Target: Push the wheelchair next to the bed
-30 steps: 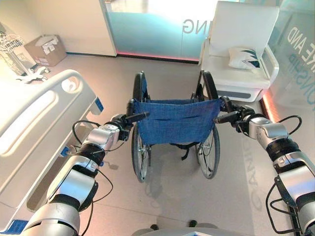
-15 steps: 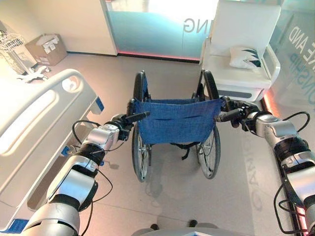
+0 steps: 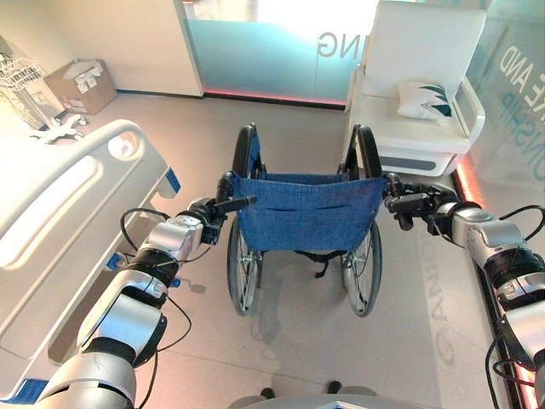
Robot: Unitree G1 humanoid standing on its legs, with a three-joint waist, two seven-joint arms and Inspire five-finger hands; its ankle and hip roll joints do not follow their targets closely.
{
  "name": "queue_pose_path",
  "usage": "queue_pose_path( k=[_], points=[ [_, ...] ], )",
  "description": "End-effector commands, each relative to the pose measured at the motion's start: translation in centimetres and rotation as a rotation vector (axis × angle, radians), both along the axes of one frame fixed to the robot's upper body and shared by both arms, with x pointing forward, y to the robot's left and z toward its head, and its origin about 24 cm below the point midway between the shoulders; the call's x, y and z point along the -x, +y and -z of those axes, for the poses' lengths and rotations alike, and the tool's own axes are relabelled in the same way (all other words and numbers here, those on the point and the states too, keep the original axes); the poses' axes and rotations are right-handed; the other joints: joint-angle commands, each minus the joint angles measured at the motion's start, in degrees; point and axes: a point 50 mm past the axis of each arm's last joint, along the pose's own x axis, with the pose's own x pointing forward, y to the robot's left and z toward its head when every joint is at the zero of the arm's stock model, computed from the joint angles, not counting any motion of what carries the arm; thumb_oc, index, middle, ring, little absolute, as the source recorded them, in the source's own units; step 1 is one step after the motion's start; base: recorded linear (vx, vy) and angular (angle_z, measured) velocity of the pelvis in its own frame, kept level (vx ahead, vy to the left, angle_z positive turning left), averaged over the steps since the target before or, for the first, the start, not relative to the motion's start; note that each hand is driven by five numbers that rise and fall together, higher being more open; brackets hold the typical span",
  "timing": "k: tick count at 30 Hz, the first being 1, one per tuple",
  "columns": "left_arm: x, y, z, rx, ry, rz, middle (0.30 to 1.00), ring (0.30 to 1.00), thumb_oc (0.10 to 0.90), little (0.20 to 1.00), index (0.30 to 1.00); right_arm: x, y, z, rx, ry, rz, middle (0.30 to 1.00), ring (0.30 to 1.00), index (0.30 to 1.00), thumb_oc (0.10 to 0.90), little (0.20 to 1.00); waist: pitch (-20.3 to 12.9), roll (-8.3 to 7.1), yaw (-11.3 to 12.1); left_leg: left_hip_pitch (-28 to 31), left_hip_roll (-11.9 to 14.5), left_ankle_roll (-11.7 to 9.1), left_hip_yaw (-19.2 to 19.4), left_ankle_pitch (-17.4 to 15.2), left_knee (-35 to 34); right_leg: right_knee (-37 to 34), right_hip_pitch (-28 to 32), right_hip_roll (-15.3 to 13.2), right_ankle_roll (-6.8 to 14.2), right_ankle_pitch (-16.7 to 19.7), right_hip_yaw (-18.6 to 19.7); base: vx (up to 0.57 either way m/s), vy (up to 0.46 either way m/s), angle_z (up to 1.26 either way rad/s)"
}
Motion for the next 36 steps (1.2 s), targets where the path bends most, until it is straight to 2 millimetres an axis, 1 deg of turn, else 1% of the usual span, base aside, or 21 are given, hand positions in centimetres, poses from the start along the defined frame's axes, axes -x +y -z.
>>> queue_pose_path(
  k=[1, 8, 13, 16, 19, 21, 24, 25, 30, 31, 32, 33, 34, 35, 36],
  points=[
    [-1.8, -0.2, -2.8, -0.051, -0.127, 0.017, 0.9, 0.9, 0.8, 0.9, 0.9, -2.6, 8.3, -6.7, -0.199, -0.362, -0.385, 0.3, 0.3, 0.3, 0.4, 0.3, -3.3, -1.02, 3.2, -1.2, -3.5, -0.2, 1.2, -2.8, 1.1, 2.6, -1.5, -0.3, 1.3, 0.7, -2.7, 0.0, 0.0, 0.0],
    [-1.8, -0.8, -2.4, -0.043, -0.122, 0.022, 0.9, 0.9, 0.8, 0.9, 0.9, -2.5, 8.6, -5.3, -0.179, -0.297, -0.418, 0.3, 0.3, 0.3, 0.4, 0.3, -3.2, -1.0, 3.2, -1.2, -3.5, -0.3, 1.0, -2.6, 1.0, 2.6, -1.5, -0.2, 1.2, 0.7, -2.8, 0.0, 0.0, 0.0],
    [-1.8, -1.0, -2.3, -0.032, -0.125, 0.024, 0.9, 0.9, 0.8, 0.9, 0.9, -2.4, 9.0, -4.8, -0.2, -0.274, -0.452, 0.3, 0.3, 0.3, 0.4, 0.3, -3.1, -1.0, 3.2, -1.4, -3.5, -0.3, 0.9, -2.5, 1.0, 2.4, -1.6, -0.2, 1.1, 0.8, -2.7, 0.0, 0.0, 0.0],
    [-1.7, -1.2, -2.1, -0.025, -0.121, 0.03, 0.9, 0.9, 0.8, 0.9, 0.9, -2.0, 10.1, -4.3, -0.312, -0.242, -0.512, 0.3, 0.3, 0.3, 0.4, 0.3, -3.0, -0.96, 3.3, -1.4, -3.5, -0.3, 0.8, -2.5, 0.9, 2.3, -1.5, -0.3, 1.1, 0.9, -2.8, 0.0, 0.0, 0.0],
    [-1.6, -1.4, -1.9, -0.005, -0.117, 0.032, 0.9, 0.9, 0.8, 0.9, 0.9, -1.7, 11.1, -3.7, -0.413, -0.202, -0.535, 0.3, 0.3, 0.3, 0.4, 0.3, -3.0, -0.95, 3.3, -1.3, -3.5, -0.3, 0.8, -2.5, 0.9, 2.2, -1.4, -0.4, 1.2, 0.9, -3.0, 0.0, 0.0, 0.0],
    [-1.5, -1.5, -1.8, 0.024, -0.112, 0.037, 0.9, 0.9, 0.8, 0.9, 0.9, -1.5, 11.5, -3.3, -0.442, -0.171, -0.535, 0.3, 0.3, 0.3, 0.4, 0.3, -3.1, -0.91, 3.4, -1.3, -3.5, -0.4, 0.8, -2.5, 0.9, 2.3, -1.4, -0.4, 1.2, 0.8, -3.1, 0.0, 0.0, 0.0],
    [-1.3, -2.4, -1.3, 0.144, -0.085, 0.075, 0.9, 0.9, 0.8, 0.9, 0.9, -1.2, 11.9, -2.2, -0.456, -0.117, -0.514, 0.3, 0.3, 0.3, 0.4, 0.3, -3.3, -0.81, 3.4, -1.4, -3.5, -0.4, 0.8, -2.4, 0.9, 2.2, -1.5, -0.5, 1.2, 0.9, -3.0, 0.0, 0.0, 0.0],
    [-1.3, -2.6, -1.3, 0.155, -0.083, 0.079, 0.9, 0.9, 0.8, 0.9, 0.9, -1.1, 11.9, -2.1, -0.452, -0.112, -0.51, 0.3, 0.3, 0.3, 0.4, 0.3, -3.3, -0.8, 3.3, -1.4, -3.5, -0.4, 0.8, -2.4, 0.9, 2.2, -1.5, -0.5, 1.2, 0.9, -3.0, 0.0, 0.0, 0.0],
    [-0.9, -4.2, -0.8, 0.278, -0.041, 0.128, 0.9, 0.9, 0.8, 0.9, 0.9, -0.8, 11.8, -1.2, -0.357, -0.073, -0.504, 0.3, 0.3, 0.3, 0.4, 0.3, -3.1, -0.7, 3.1, -1.3, -3.5, -0.3, 0.9, -2.3, 0.9, 2.4, -1.7, -0.6, 1.3, 1.1, -2.7, 0.0, 0.0, 0.0],
    [-0.8, -4.4, -0.7, 0.297, -0.031, 0.133, 0.865, 0.865, 0.776, 0.865, 0.865, -0.8, 11.8, -1.2, -0.35, -0.07, -0.51, 0.3, 0.3, 0.3, 0.4, 0.3, -3.1, -0.73, 3.0, -1.3, -3.6, -0.3, 0.9, -2.3, 0.9, 2.4, -1.7, -0.6, 1.3, 1.1, -2.6, 0.0, 0.0, 0.0],
    [-0.8, -4.7, -0.7, 0.319, -0.02, 0.138, 0.792, 0.792, 0.728, 0.792, 0.792, -0.9, 11.9, -1.2, -0.34, -0.069, -0.517, 0.3, 0.3, 0.3, 0.4, 0.3, -3.0, -0.74, 3.0, -1.3, -3.6, -0.2, 1.0, -2.3, 1.0, 2.5, -1.8, -0.6, 1.3, 1.1, -2.5, 0.0, 0.0, 0.0],
    [-0.7, -5.0, -0.7, 0.336, -0.008, 0.141, 0.608, 0.608, 0.605, 0.608, 0.608, -0.9, 12.1, -1.3, -0.332, -0.07, -0.522, 0.3, 0.3, 0.3, 0.4, 0.3, -3.0, -0.75, 2.9, -1.3, -3.6, -0.2, 1.0, -2.4, 1.0, 2.5, -1.8, -0.7, 1.3, 1.1, -2.4, 0.0, 0.0, 0.0],
    [-0.7, -5.1, -0.7, 0.34, -0.004, 0.143, 0.493, 0.493, 0.529, 0.493, 0.493, -0.9, 12.2, -1.4, -0.33, -0.071, -0.524, 0.3, 0.3, 0.3, 0.4, 0.3, -3.0, -0.75, 2.9, -1.3, -3.6, -0.1, 1.1, -2.4, 1.1, 2.6, -1.8, -0.7, 1.3, 1.1, -2.4, 0.0, 0.0, 0.0],
    [-0.7, -5.3, -0.6, 0.348, 0.011, 0.148, 0.3, 0.3, 0.4, 0.3, 0.3, -1.0, 12.3, -1.4, -0.318, -0.071, -0.53, 0.3, 0.3, 0.3, 0.4, 0.3, -3.0, -0.78, 2.9, -1.2, -3.7, 0.0, 1.1, -2.5, 1.2, 2.6, -1.8, -0.7, 1.3, 1.2, -2.3, 0.0, 0.0, 0.0],
    [-0.7, -5.3, -0.5, 0.347, 0.012, 0.15, 0.3, 0.3, 0.4, 0.3, 0.3, -1.0, 12.3, -1.4, -0.312, -0.071, -0.531, 0.3, 0.3, 0.3, 0.4, 0.3, -3.0, -0.79, 2.9, -1.2, -3.7, 0.0, 1.1, -2.5, 1.3, 2.6, -1.8, -0.7, 1.3, 1.2, -2.2, 0.0, 0.0, 0.0]
  ],
)
